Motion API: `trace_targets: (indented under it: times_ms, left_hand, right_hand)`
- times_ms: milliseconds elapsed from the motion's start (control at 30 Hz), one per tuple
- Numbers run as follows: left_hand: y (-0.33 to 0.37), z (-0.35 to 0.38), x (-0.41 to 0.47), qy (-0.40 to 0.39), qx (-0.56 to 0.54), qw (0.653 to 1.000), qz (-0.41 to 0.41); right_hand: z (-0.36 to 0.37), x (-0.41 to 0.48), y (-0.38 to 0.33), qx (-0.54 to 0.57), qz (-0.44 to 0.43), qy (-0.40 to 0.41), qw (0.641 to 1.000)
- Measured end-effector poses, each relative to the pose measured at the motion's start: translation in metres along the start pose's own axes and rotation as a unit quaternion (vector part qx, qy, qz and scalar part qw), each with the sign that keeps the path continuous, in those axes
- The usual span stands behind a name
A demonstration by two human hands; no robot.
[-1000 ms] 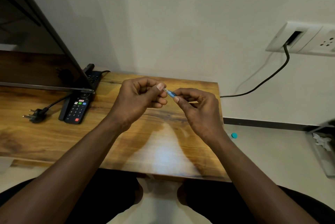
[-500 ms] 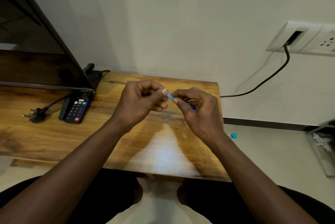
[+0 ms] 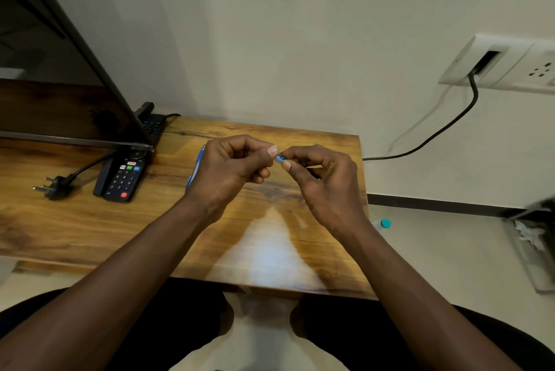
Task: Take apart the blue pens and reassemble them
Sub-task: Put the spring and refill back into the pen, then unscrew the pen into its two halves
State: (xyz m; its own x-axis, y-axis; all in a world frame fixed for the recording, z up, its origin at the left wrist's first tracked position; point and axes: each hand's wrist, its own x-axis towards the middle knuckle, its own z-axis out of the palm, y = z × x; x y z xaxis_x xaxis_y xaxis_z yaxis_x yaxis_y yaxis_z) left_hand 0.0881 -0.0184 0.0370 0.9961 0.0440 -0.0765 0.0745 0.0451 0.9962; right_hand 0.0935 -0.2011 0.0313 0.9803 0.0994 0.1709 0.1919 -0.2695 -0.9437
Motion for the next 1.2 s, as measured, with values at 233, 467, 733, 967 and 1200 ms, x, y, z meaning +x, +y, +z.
trace_targets:
  times_ms: [233,467,733,967,1200]
  left_hand:
    - [0.008,-0.008,0.002,-0.019,0.042,0.999,-0.021]
    - [0.011,-0.017,-0.002,0.052,0.025,0.998,-0.017]
    - [0.002,-0.023,-0.011,0.057,0.071,0.996,-0.015]
    - [-0.004,-0.029,-0.021,-0.028,0.209,0.978,0.004]
    - [0.004,-0.040,-0.025,-0.027,0.148,0.986,0.069]
  right_hand:
    - [-0.001,0.001,-0.002,-0.063,-0.024,-0.007,0.998]
    - [-0.003,0.008,0.001,-0.079,0.068,0.121,0.987]
    - [0.000,0.013,-0.008,0.319,0.287,0.132,0.894]
    - [0.009,0.012,-0.012,0.332,0.281,0.109,0.894]
    - [0.022,0.011,-0.016,0.252,0.244,0.059,0.934]
